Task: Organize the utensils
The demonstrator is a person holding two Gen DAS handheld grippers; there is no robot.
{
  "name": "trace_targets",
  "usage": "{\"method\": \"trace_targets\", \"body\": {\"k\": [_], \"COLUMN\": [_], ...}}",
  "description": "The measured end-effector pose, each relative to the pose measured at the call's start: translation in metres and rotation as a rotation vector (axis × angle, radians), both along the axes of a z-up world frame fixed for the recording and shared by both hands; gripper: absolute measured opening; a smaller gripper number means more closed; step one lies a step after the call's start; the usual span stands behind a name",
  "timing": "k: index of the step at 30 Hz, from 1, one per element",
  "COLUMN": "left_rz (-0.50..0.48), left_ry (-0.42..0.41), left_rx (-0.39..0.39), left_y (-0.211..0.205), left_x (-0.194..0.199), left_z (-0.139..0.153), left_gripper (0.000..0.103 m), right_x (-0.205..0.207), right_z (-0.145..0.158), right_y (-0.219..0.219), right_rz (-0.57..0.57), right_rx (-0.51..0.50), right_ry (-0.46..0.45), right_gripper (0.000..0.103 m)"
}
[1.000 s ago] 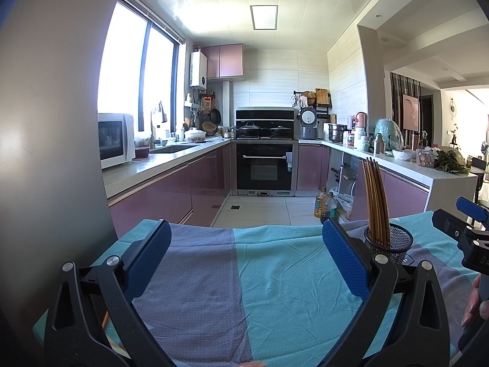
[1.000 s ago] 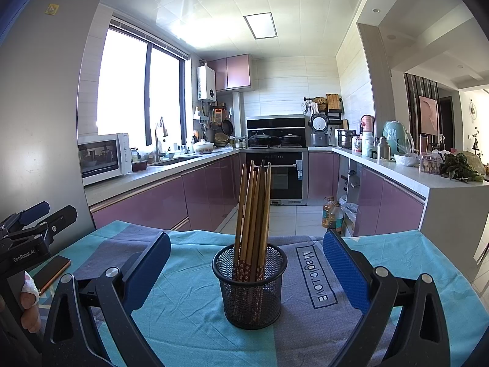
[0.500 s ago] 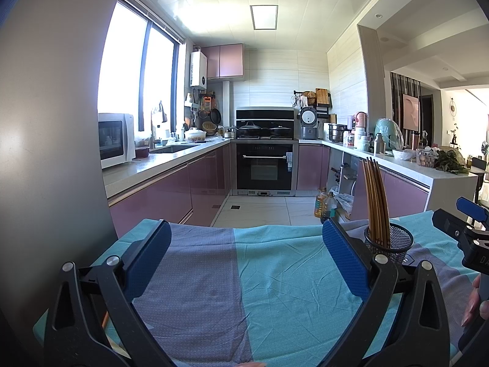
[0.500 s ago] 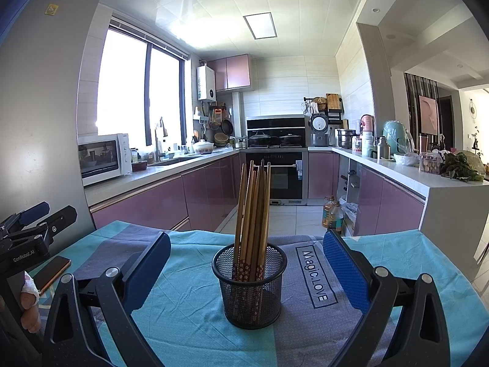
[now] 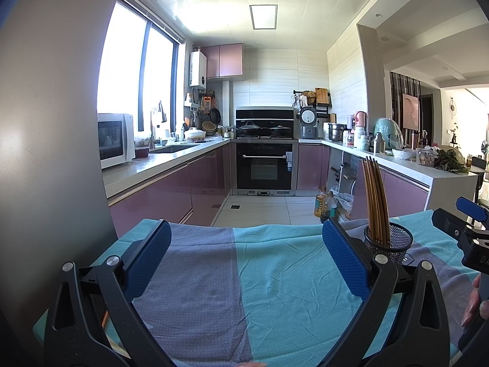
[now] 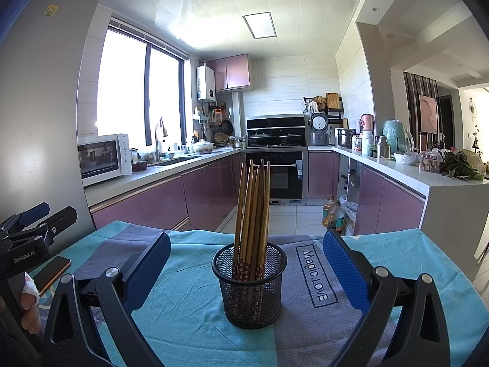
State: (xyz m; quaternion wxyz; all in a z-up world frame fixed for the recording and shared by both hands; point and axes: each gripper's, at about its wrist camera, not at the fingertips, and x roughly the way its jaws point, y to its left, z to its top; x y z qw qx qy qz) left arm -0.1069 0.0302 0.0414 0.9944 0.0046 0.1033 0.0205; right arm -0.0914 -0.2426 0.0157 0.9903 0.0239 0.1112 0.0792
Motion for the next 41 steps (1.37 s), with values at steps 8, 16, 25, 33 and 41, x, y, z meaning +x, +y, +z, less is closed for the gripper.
{"method": "trace_targets", "body": {"k": [8, 16, 25, 33, 41], "left_rz": [0.0, -0.001, 0.001, -0.005, -0.002], "left_ry": [0.0, 0.0, -0.001, 0.0, 0.199], "left_rx": [0.0, 0.001, 0.001, 0.024, -0.001], "left_y": [0.0, 0.0, 0.0, -0.003, 0.013], "left_x": [0.0, 0.0, 0.0, 0.001, 0.041], "left_z": [0.0, 0.0, 0.0, -0.004, -0.03], "left_gripper": [0.097, 0.097, 0.097, 0.097, 0.097], "right_x": [0.0, 0.0, 0.0, 0.0, 0.035], "right_z": [-0.001, -0.001, -0.001, -0.003, -0.03], "right_y": [-0.001, 0.0, 0.0, -0.001, -0.049], "right_rz": [0.001, 0.001, 0.001, 0.0, -0.148], "right_rx": [0.002, 0.003, 0.005, 0.005, -0.007], "right_ry": [0.001, 0.0, 0.003, 0.005, 0.185], "right_gripper": [0.097, 0.097, 0.097, 0.097, 0.097]}}
